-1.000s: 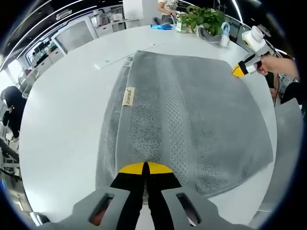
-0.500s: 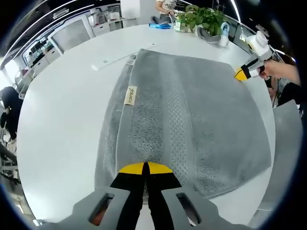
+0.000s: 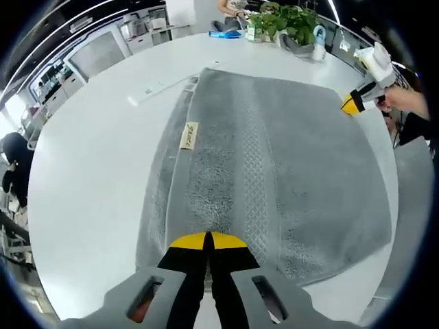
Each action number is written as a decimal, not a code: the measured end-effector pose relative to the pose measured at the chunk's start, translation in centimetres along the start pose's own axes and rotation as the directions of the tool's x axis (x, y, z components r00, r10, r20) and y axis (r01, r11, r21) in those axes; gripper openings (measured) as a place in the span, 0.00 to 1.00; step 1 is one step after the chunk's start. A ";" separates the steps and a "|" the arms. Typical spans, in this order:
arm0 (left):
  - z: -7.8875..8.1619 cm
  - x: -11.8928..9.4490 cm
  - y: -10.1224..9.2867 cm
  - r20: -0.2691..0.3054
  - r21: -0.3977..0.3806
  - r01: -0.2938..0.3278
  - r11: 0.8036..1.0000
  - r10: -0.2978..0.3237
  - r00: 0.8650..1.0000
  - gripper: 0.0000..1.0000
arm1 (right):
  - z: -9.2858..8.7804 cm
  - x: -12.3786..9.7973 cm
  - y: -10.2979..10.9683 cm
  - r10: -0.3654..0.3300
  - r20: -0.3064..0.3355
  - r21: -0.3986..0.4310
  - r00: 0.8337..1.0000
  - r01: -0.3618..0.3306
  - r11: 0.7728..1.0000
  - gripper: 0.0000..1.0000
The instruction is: Fold the towel on the table until its edges align and the towel forms a compact rectangular stack.
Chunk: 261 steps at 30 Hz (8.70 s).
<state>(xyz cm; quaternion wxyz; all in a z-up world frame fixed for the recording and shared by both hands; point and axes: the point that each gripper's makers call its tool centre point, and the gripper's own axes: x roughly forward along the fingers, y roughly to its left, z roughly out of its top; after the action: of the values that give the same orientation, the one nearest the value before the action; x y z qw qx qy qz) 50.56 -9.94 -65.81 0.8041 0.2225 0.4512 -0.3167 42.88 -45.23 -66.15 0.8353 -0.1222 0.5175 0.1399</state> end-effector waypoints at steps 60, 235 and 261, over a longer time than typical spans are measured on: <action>3.8 1.7 0.9 -0.016 0.024 -0.010 1.000 0.011 1.000 0.01 | -4.1 -2.2 3.1 0.032 0.047 0.123 0.998 -0.037 0.992 0.00; -9.4 -7.3 -17.3 0.198 0.259 0.119 0.959 -0.173 0.965 0.14 | -9.9 -5.4 8.5 0.279 -0.069 -0.581 0.958 -0.266 0.769 0.20; -10.6 -8.4 -17.3 0.171 0.317 0.041 0.947 -0.099 0.980 0.03 | -10.3 -6.5 7.8 0.180 -0.043 -0.544 0.983 -0.174 0.821 0.00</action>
<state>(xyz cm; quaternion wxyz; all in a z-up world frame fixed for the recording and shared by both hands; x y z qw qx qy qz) 28.79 -12.60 -64.99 0.7853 0.3004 0.3267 -0.4316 28.77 -42.27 -65.21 0.7521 -0.3053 0.4609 0.3588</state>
